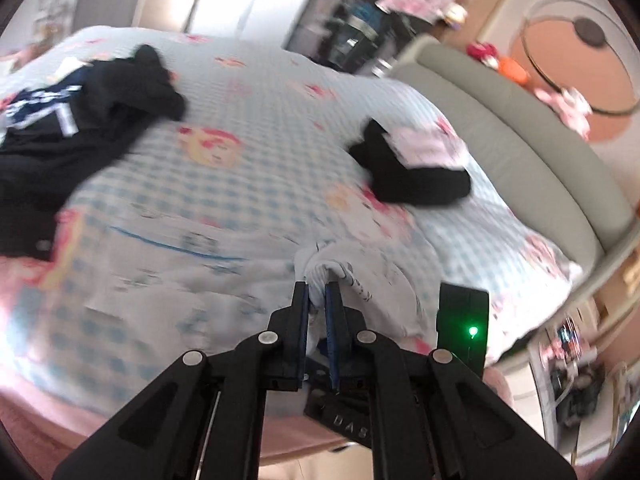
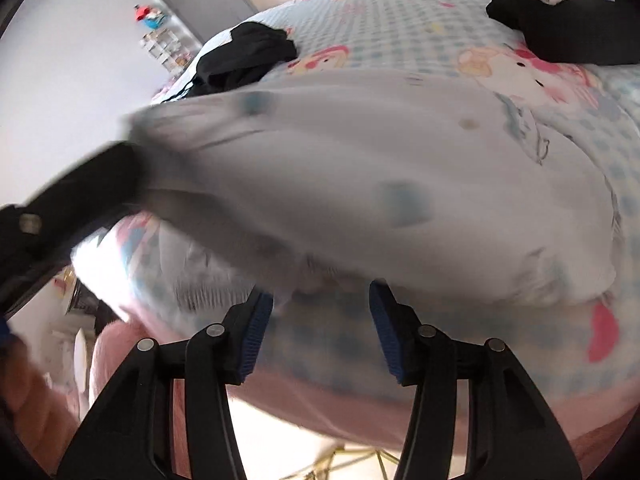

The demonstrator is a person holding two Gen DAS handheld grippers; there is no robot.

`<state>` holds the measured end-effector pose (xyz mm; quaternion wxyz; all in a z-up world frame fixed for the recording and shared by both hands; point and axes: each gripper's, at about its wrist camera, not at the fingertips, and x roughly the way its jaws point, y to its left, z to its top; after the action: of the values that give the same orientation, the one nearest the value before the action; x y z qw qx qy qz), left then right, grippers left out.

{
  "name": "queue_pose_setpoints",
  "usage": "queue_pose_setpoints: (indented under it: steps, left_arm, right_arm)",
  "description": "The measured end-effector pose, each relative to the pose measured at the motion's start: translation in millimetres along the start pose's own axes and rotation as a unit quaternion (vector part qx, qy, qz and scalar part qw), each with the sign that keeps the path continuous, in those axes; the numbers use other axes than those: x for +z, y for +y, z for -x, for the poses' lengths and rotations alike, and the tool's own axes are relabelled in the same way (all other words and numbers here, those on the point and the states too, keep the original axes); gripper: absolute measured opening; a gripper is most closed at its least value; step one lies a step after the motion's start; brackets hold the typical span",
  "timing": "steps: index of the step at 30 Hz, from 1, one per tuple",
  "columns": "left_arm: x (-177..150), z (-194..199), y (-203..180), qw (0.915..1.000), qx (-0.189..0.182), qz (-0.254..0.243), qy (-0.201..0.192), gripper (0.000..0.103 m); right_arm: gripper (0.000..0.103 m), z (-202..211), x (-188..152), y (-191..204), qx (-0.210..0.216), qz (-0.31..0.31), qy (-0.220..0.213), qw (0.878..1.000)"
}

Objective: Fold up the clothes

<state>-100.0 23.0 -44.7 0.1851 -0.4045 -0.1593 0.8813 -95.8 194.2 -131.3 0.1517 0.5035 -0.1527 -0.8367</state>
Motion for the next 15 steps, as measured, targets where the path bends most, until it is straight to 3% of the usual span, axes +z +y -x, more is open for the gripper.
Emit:
queue_pose_setpoints:
  steps: [5,8,11,12,15]
  left_arm:
    - [-1,21,39,0.9975,0.033,0.051,-0.035,0.009]
    - [-2,38,62,0.9937,0.048,0.081,-0.061,0.005]
    - [0,56,84,0.9872,0.095,0.086,-0.095,0.005]
    - [1,56,93,0.9877,0.089,0.090,-0.091,0.005]
    - [2,32,109,0.9952,0.049,0.083,-0.016,0.005]
  right_arm:
    - [0.051,-21,-2,29,-0.053,0.015,-0.004,0.998]
    - [0.051,-21,-7,22,-0.018,-0.014,0.006,1.000]
    - [0.051,-16,-13,19,0.025,-0.015,0.026,0.999]
    - [0.051,-14,-13,18,0.020,-0.011,0.025,0.999]
    - [0.051,-16,-6,14,0.002,-0.012,0.027,1.000]
